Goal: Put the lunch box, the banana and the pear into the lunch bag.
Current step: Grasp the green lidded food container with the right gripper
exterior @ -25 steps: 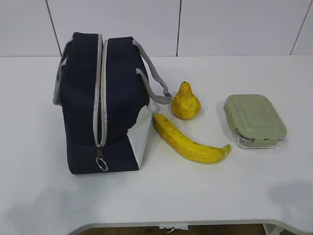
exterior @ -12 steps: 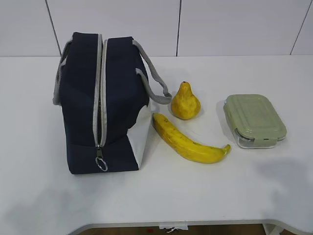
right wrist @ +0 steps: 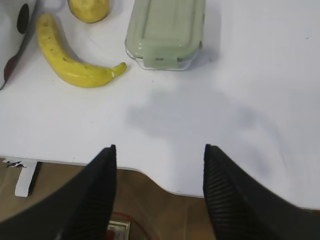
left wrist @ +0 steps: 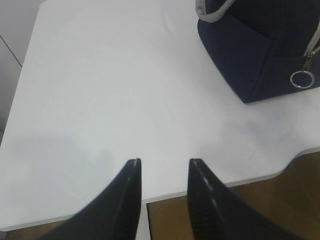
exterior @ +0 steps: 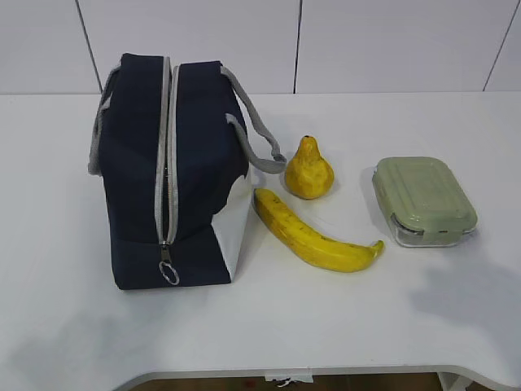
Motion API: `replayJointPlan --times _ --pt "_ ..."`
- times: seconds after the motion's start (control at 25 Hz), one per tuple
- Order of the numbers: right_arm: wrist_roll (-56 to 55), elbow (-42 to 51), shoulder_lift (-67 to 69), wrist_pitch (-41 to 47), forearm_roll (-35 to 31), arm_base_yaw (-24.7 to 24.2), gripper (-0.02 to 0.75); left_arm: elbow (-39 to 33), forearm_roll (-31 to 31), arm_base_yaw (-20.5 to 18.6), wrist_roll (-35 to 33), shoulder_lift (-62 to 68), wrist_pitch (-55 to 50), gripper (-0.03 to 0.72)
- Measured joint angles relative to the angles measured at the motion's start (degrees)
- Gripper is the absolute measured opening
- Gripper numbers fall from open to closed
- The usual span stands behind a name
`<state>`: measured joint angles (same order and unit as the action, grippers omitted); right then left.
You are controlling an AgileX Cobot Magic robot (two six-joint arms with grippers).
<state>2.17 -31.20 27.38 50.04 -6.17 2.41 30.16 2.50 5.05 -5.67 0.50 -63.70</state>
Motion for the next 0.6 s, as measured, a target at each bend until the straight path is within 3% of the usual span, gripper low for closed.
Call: replayJointPlan --times 0.24,0.6 --pt "-1.27 -3.97 14.65 -2.28 1.46 0.00 0.434 0.00 0.00 0.00 0.00 0.00 0.00 0.240" --pt "-1.27 -18.33 35.27 -5.95 2.29 -1.32 0.434 0.00 0.10 0.00 0.00 0.00 0.00 0.240"
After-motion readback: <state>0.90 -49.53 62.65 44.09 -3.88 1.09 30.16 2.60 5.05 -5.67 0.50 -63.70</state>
